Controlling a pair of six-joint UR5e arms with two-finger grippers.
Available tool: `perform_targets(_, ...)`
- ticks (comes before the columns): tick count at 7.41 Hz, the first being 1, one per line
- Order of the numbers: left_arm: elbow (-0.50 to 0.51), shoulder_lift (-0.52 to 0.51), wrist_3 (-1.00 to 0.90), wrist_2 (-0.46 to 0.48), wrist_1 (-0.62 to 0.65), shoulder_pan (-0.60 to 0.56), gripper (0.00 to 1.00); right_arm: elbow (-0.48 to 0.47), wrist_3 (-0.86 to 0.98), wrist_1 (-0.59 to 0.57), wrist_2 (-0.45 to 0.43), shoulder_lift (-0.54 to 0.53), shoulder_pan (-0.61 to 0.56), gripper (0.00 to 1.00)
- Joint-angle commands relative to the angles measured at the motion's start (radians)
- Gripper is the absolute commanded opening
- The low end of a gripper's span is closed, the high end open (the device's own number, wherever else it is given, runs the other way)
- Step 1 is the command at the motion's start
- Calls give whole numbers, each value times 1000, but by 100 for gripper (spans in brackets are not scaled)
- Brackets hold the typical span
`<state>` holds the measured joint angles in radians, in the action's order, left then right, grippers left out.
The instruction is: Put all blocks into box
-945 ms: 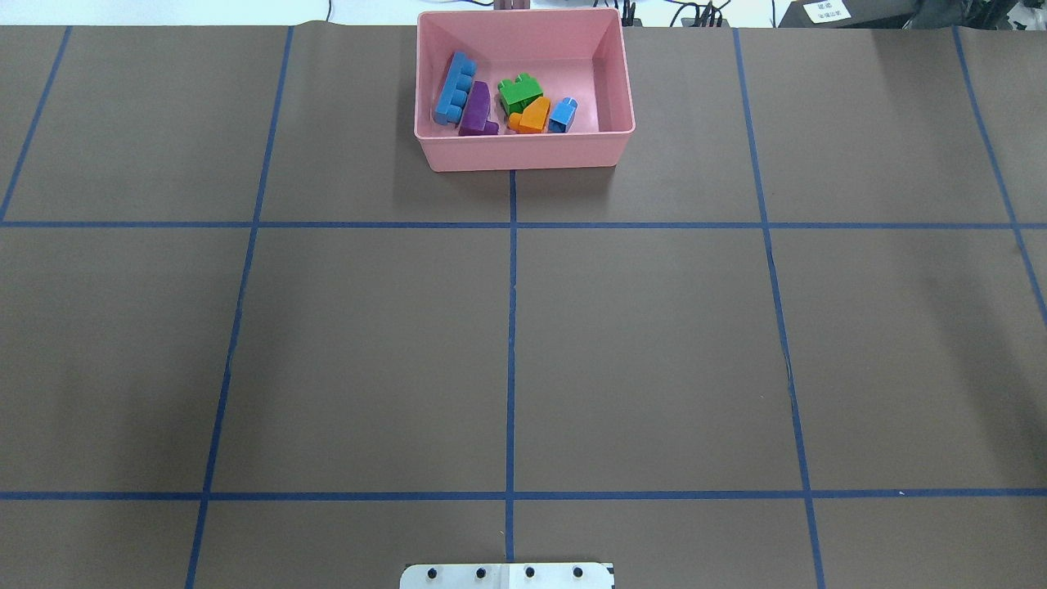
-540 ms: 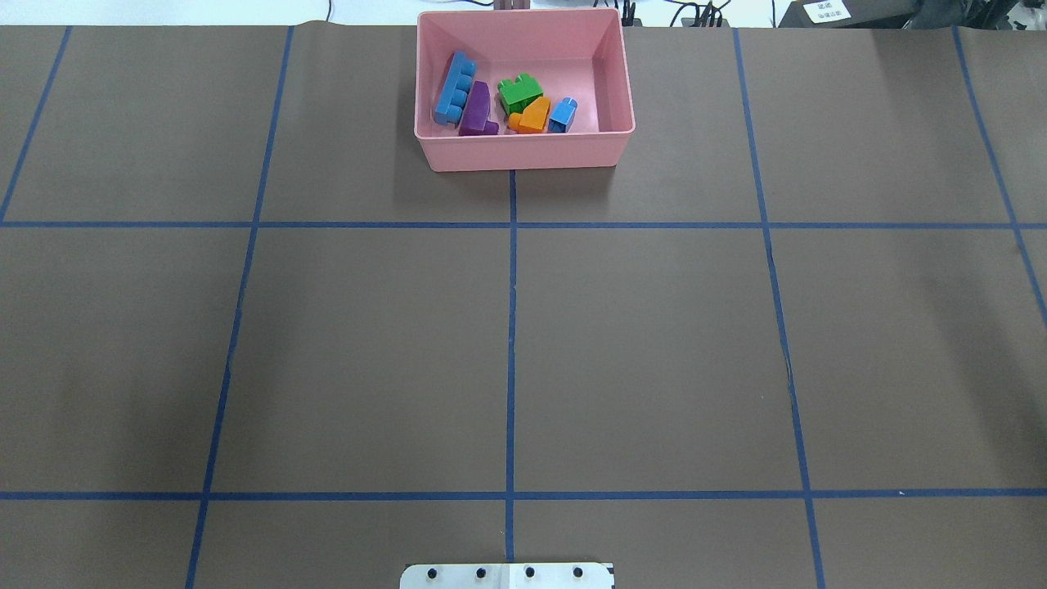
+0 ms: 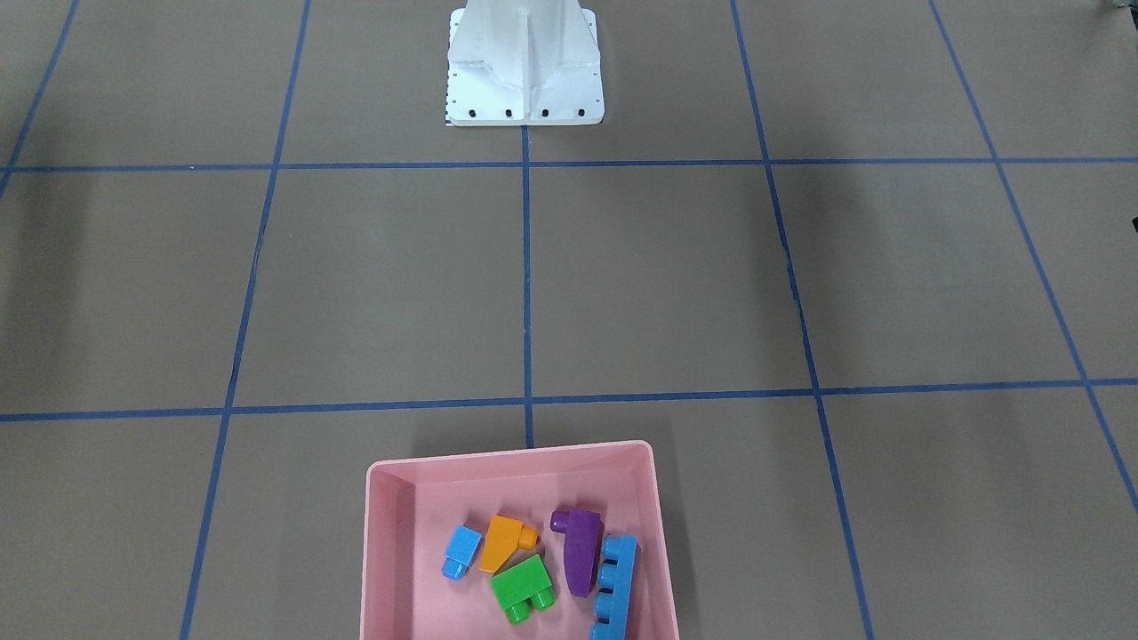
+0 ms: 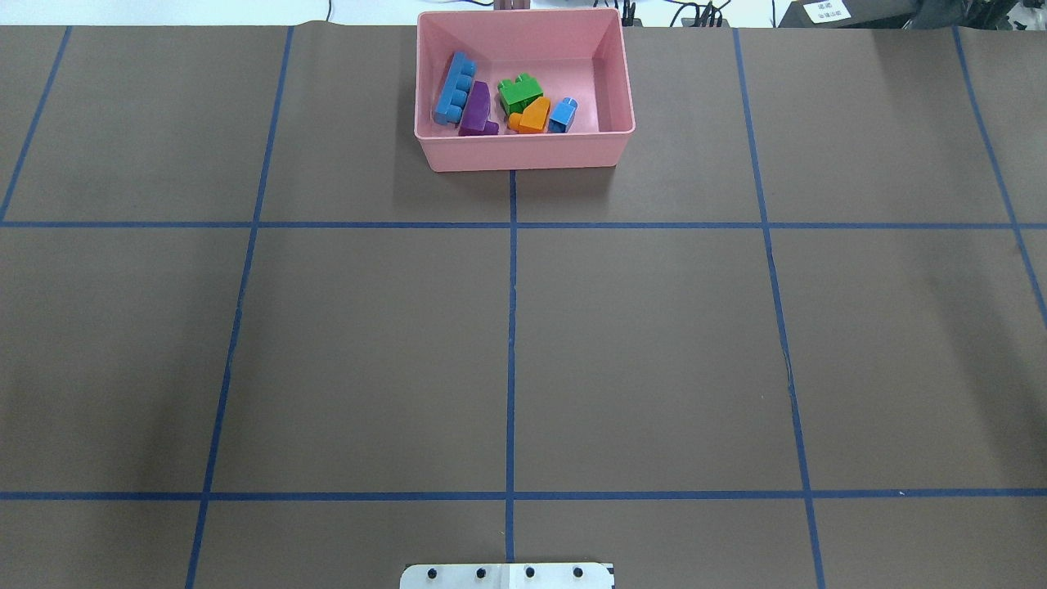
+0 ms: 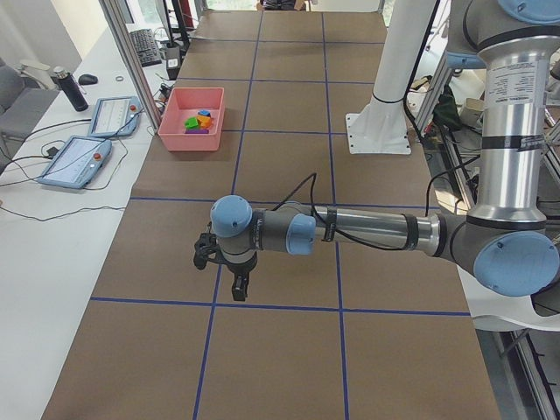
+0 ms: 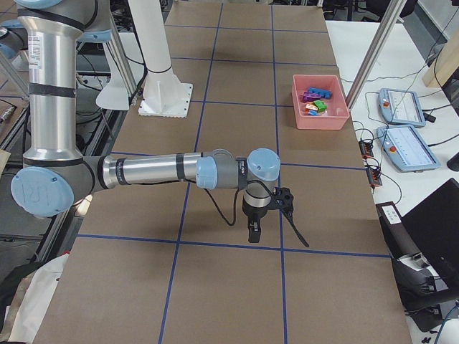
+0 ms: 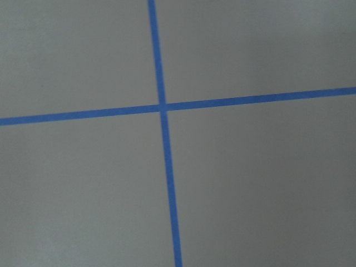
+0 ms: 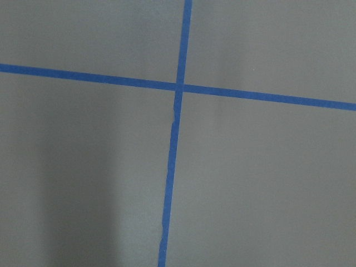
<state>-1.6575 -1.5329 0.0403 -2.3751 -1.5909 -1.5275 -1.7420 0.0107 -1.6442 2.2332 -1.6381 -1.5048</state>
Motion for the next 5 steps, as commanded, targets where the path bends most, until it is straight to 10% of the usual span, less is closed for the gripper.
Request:
perform_targets(1,4,-1,1,0,3,-8,100,7,0,9,0,-8,0,100)
perform_targets(5,10,-32,52,-7,0,-8,100,52,2,78,54,-5,0,100)
